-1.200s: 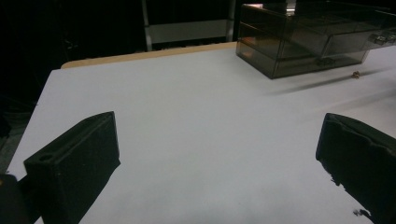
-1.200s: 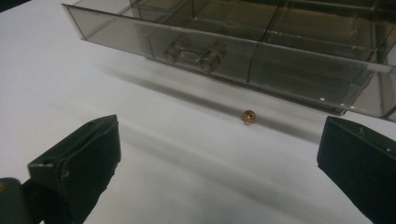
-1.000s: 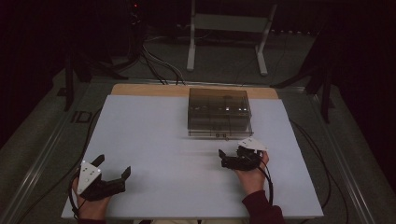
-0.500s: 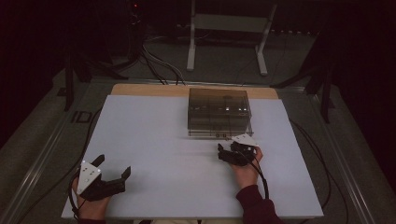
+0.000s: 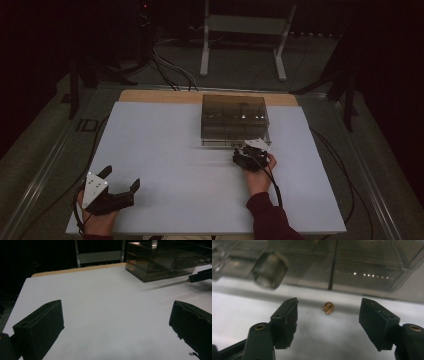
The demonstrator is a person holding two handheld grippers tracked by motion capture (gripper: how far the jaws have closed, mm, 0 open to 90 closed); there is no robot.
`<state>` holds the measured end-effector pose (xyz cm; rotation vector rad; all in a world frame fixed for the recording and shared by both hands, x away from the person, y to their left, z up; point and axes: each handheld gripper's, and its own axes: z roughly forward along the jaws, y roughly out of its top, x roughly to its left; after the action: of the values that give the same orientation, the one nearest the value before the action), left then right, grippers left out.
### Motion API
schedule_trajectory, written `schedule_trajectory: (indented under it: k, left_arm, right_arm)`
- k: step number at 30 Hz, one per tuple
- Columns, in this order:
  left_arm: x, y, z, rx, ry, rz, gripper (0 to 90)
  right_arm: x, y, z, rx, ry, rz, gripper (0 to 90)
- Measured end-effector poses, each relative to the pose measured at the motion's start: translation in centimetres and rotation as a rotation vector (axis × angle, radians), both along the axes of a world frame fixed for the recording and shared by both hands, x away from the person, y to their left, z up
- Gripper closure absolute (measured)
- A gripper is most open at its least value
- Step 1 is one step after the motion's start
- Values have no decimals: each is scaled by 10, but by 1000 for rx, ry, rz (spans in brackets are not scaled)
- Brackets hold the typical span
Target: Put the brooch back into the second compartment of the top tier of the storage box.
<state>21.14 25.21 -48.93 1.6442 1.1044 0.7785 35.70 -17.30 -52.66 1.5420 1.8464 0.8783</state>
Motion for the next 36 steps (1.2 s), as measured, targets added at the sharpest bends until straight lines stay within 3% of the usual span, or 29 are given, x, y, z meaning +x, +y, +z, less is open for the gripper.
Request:
schedule_trajectory:
  k: [5, 12, 25, 36]
  left_arm:
    - [0, 0, 0, 1, 0, -1, 5]
    - [0, 0, 0, 4, 1, -3, 5]
    - [0, 0, 0, 6, 3, -6, 5]
    - [0, 0, 0, 8, 3, -5, 5]
  right_arm:
    - [6, 1, -1, -17, 32, -5, 397]
    - [13, 1, -2, -3, 75, -12, 483]
    - [13, -1, -2, 1, 71, -10, 800]
    - [9, -5, 1, 26, 91, 28, 803]
